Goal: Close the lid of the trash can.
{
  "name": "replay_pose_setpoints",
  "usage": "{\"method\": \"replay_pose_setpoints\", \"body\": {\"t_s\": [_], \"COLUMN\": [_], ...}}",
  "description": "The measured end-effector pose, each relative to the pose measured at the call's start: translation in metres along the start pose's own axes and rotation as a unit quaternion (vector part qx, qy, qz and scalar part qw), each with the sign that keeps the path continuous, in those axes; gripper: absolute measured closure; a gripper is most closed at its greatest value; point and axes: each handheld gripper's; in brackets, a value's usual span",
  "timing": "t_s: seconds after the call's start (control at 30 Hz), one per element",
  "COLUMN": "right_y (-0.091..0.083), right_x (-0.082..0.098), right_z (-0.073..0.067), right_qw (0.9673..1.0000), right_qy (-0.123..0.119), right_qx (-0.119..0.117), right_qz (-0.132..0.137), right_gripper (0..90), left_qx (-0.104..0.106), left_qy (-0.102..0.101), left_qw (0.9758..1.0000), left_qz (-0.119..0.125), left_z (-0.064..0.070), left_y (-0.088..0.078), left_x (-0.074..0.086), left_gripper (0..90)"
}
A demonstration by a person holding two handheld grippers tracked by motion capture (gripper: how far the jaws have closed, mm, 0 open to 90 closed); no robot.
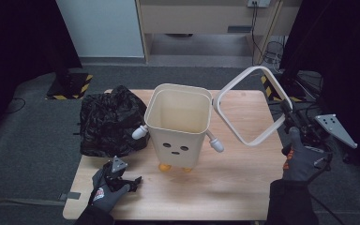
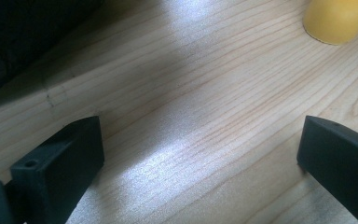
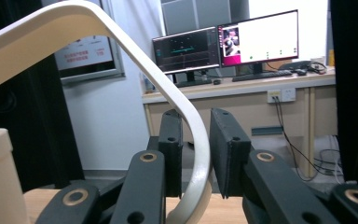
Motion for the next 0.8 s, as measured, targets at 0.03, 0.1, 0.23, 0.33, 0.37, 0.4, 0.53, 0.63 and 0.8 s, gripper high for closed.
{"method": "replay_pose_setpoints", "body": {"t_s": [0.03, 0.1, 0.23, 0.33, 0.37, 0.4, 0.53, 0.63, 0.8], "right_y": [0.0, 0.002, 0.007, 0.012, 0.013, 0.015, 0.022, 0.026, 0.033], "right_x": [0.0, -0.003, -0.009, -0.013, -0.014, -0.016, -0.021, -0.024, -0.029], "right_z": [0.0, -0.002, -0.005, -0.008, -0.009, -0.011, -0.016, -0.019, -0.025], "right_qw": [1.0, 1.0, 0.9999, 0.9998, 0.9997, 0.9996, 0.9992, 0.9987, 0.9977], "right_qy": [0.0, -0.001, 0.0, 0.001, -0.001, -0.001, -0.003, -0.003, -0.004], "right_qx": [0.0, -0.005, -0.014, -0.021, -0.024, -0.028, -0.039, -0.05, -0.067], "right_qz": [0.0, 0.002, 0.005, 0.006, 0.005, 0.003, 0.002, 0.002, 0.002], "right_gripper": [75.1, 75.1, 75.2, 75.2, 75.2, 75.3, 75.4, 75.7, 75.9], "left_qx": [0.0, 0.0, 0.0, 0.0, 0.0, 0.0, 0.0, 0.0, 0.0], "left_qy": [0.0, 0.0, 0.0, 0.0, 0.0, 0.0, 0.0, 0.0, 0.0], "left_qw": [1.0, 1.0, 1.0, 1.0, 1.0, 1.0, 1.0, 1.0, 1.0], "left_qz": [0.0, 0.0, 0.0, 0.0, 0.0, 0.0, 0.0, 0.0, 0.0], "left_z": [0.0, 0.0, 0.0, 0.0, 0.0, 0.0, 0.0, 0.0, 0.0], "left_y": [0.0, 0.0, 0.0, 0.0, 0.0, 0.0, 0.0, 0.0, 0.0], "left_x": [0.0, 0.0, 0.0, 0.0, 0.0, 0.0, 0.0, 0.0, 0.0], "left_gripper": [0.0, 0.0, 0.0, 0.0, 0.0, 0.0, 0.0, 0.0, 0.0]}}
Point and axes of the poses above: each handheld gripper's, and its own axes: y roughly forward along the jaws, x roughly out of its underside, z roughly to its right, and after that the axes turned 14 degrees about -x, right-handed
